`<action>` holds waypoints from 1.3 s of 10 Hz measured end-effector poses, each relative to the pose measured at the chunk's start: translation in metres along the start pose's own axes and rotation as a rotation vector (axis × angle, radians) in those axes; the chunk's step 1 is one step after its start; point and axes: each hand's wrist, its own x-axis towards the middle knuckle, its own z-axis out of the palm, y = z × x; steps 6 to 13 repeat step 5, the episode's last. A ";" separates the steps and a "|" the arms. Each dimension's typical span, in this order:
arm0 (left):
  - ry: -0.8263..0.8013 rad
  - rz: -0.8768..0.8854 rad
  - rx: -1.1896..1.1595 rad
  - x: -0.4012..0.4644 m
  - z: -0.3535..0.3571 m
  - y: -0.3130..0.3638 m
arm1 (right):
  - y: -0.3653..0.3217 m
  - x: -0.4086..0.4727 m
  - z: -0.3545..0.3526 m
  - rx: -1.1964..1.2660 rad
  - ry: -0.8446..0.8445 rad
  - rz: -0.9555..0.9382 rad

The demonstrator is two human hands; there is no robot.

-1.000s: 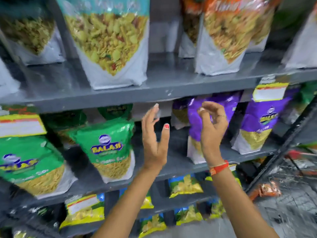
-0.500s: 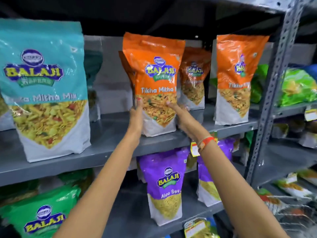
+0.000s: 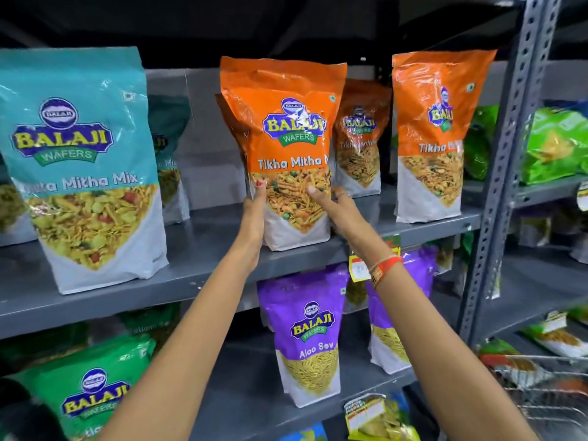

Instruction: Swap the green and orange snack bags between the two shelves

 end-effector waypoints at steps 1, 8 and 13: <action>0.004 0.019 0.002 -0.002 0.001 -0.001 | -0.001 -0.003 0.000 0.025 -0.005 -0.007; 0.068 0.068 0.191 -0.021 -0.002 0.015 | -0.040 -0.032 -0.012 -0.032 0.274 -0.171; 0.068 0.068 0.191 -0.021 -0.002 0.015 | -0.040 -0.032 -0.012 -0.032 0.274 -0.171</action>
